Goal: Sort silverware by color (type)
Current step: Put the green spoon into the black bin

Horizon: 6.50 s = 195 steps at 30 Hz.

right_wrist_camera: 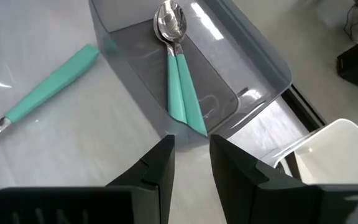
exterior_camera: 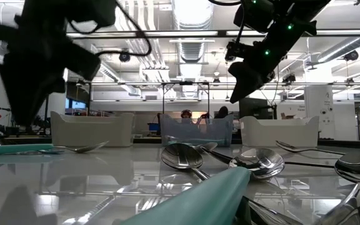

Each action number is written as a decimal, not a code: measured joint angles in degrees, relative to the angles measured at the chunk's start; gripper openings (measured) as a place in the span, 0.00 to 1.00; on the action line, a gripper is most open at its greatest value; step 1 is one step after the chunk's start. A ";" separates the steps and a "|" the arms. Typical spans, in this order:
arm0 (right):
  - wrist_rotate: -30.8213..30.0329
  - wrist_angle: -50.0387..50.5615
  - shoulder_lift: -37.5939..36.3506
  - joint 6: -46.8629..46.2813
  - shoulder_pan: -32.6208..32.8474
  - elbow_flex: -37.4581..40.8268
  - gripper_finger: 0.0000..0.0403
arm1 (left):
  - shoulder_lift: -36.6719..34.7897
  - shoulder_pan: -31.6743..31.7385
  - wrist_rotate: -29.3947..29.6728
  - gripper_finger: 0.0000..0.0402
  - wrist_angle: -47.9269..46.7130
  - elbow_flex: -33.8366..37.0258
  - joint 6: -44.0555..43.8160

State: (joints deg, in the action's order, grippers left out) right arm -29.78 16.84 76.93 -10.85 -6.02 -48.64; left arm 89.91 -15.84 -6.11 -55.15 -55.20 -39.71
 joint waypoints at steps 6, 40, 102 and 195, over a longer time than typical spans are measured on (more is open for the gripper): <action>0.02 0.00 0.02 -1.23 0.00 0.00 0.23 | 0.00 0.04 1.07 0.15 3.29 7.13 -0.78; 0.00 -1.29 0.00 -2.03 0.00 0.02 0.23 | 0.00 0.09 11.61 0.15 1.61 7.74 -1.79; 5.54 -2.21 0.02 -7.39 0.13 0.02 0.23 | 0.04 17.35 65.23 0.09 0.30 -19.66 -1.69; 52.20 -66.26 0.02 -7.57 -10.84 16.31 0.39 | -0.24 15.95 31.68 0.09 106.19 12.80 25.63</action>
State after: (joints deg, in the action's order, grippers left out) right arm 22.42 -49.42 76.95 -18.42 -16.86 -32.32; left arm 89.67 0.11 25.56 51.05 -42.40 -14.08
